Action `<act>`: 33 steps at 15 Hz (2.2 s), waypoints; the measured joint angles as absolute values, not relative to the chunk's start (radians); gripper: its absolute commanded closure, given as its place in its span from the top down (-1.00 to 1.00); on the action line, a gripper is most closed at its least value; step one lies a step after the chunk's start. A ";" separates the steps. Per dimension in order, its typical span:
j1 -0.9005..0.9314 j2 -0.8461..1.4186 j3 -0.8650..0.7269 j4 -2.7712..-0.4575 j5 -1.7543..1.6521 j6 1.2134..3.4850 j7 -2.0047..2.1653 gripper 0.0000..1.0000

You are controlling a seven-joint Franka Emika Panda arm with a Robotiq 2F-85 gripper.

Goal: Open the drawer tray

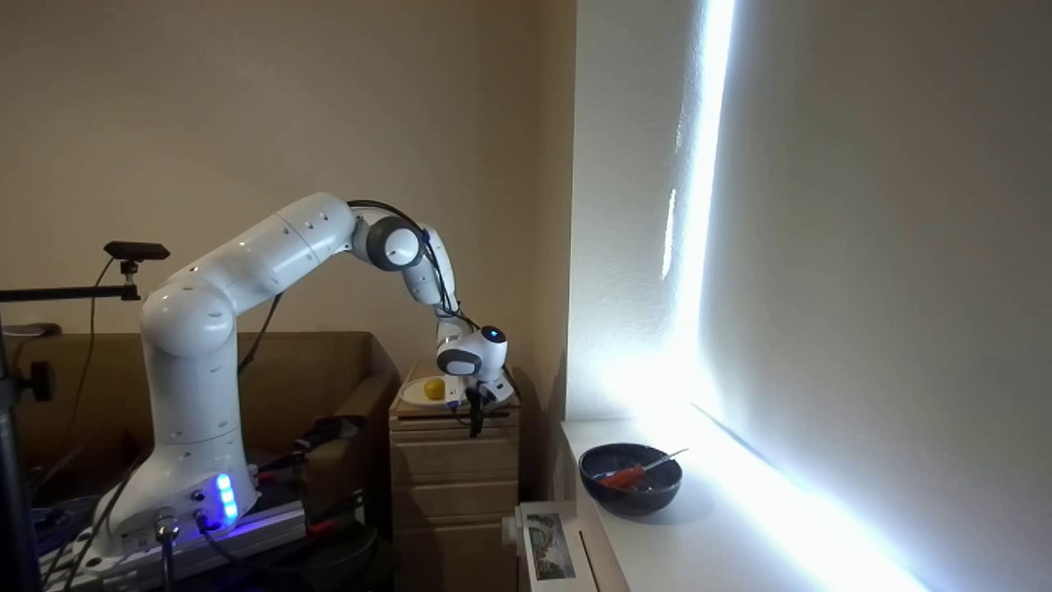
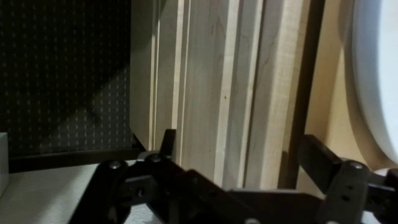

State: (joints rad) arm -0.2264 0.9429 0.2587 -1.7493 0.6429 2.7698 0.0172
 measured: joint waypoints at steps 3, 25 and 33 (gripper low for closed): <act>-0.230 0.955 0.265 -1.735 0.645 2.770 0.017 1.00; -0.230 1.025 0.261 -1.664 0.646 2.772 0.024 1.00; -0.219 1.023 0.249 -1.663 0.643 2.771 0.024 1.00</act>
State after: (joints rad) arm -0.2194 1.0232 0.2486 -1.6631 0.6430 2.7712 0.0236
